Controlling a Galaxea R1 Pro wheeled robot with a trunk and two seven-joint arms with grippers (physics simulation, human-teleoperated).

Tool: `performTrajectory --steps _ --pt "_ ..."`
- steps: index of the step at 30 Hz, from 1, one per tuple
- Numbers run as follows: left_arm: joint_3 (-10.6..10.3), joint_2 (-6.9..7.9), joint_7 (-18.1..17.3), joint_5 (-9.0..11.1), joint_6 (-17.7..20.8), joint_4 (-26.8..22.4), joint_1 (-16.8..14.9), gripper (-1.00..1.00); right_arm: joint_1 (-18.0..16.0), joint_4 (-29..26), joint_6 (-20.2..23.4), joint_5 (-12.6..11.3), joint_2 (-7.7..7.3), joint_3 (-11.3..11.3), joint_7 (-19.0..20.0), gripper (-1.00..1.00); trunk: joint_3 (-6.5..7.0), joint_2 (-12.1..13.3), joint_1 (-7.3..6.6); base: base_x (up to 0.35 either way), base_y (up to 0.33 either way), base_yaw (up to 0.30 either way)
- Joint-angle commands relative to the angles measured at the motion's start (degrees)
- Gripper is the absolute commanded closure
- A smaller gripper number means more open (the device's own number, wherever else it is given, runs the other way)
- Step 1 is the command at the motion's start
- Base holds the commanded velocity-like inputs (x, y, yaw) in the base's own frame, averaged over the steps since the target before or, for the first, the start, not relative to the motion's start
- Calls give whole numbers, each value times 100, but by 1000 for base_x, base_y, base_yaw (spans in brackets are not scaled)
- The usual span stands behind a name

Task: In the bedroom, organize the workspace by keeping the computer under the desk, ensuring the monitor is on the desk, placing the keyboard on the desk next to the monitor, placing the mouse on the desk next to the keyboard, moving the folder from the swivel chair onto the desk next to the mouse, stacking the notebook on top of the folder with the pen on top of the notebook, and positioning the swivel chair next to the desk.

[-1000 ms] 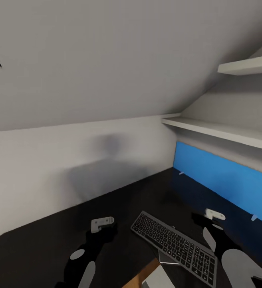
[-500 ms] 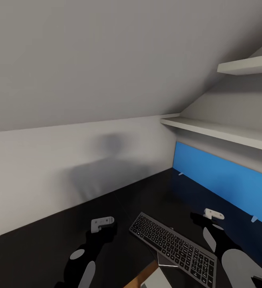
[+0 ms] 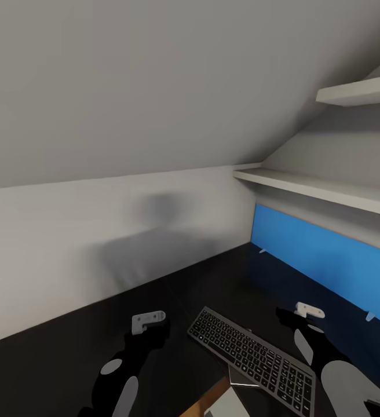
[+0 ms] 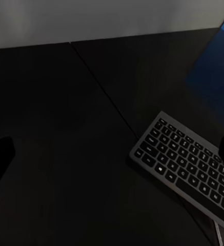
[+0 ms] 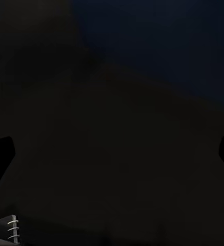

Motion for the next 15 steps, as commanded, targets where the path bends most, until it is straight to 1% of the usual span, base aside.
performTrajectory --steps 1,6,7,10,11,15 --pt "-8 1 54 61 19 -8 -6 -100 -4 -5 32 -22 1 -6 -10 -100 -29 -51 25 0 0 0" --pt "-8 0 54 61 18 -9 -6 -100 -4 3 250 -33 -2 -16 1 -100 -119 -252 135 0 0 0" --pt "-8 0 54 61 18 -10 -6 -100 -4 6 500 -42 -6 -28 87 -100 -137 -292 156 0 0 0" --pt "-8 0 54 61 18 -10 -6 -100 -4 6 713 -47 -7 -37 159 -100 -191 -412 222 0 0 0" --pt "-8 0 54 61 19 -10 -6 -100 -4 3 870 -65 -7 -43 198 -100 -209 -452 244 0 0 0" --pt "-8 0 54 61 20 -10 -6 -100 -4 -2 997 -228 -12 -44 229 -100 -281 -613 332 0 0 0"
